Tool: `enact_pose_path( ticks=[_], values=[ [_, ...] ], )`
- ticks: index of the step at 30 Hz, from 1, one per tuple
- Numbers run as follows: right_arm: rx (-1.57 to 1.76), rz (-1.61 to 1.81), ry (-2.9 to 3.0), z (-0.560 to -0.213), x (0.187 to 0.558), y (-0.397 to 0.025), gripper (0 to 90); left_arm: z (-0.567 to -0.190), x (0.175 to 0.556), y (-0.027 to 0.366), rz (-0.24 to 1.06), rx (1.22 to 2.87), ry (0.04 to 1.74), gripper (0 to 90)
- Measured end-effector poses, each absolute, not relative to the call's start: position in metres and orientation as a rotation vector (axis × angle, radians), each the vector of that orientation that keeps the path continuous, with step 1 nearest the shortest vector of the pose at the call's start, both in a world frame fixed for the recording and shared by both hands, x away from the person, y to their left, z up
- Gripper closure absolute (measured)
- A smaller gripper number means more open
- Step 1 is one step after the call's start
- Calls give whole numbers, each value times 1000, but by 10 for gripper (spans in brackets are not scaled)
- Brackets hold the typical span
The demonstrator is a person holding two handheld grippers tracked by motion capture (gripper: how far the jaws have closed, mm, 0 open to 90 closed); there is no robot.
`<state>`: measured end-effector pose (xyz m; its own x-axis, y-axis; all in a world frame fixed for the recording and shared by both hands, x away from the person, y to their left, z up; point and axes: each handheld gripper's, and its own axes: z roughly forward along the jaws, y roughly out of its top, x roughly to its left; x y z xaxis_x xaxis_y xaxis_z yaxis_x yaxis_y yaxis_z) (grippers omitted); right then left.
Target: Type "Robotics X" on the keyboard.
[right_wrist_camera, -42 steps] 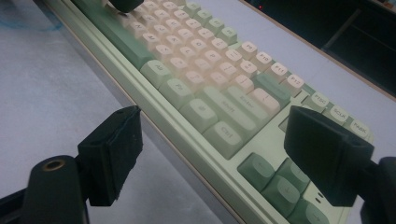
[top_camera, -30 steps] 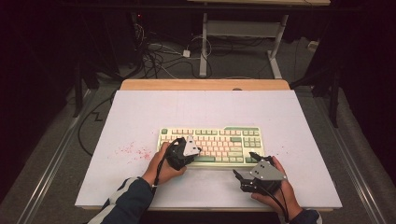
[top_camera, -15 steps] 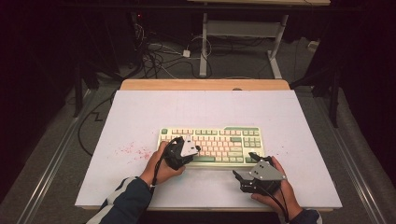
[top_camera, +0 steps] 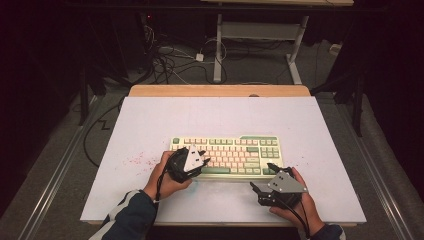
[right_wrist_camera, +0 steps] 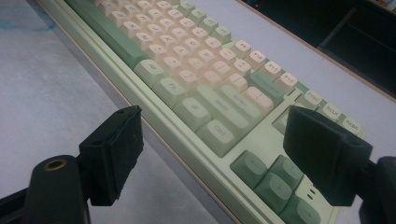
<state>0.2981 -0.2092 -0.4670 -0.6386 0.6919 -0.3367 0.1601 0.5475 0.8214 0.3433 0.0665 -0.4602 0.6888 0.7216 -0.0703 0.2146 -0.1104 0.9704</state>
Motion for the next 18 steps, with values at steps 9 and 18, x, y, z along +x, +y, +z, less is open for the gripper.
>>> enact_pose_path(
  ticks=[9, 18],
  values=[
    [701, 1045, 2128, -467, 299, -211, 212, -460, 331, 85, 560, 1605, 777, 278],
    [709, 1048, 2139, -467, 301, -212, 243, -462, 322, 112, 573, 1563, 800, 221]
  ],
)
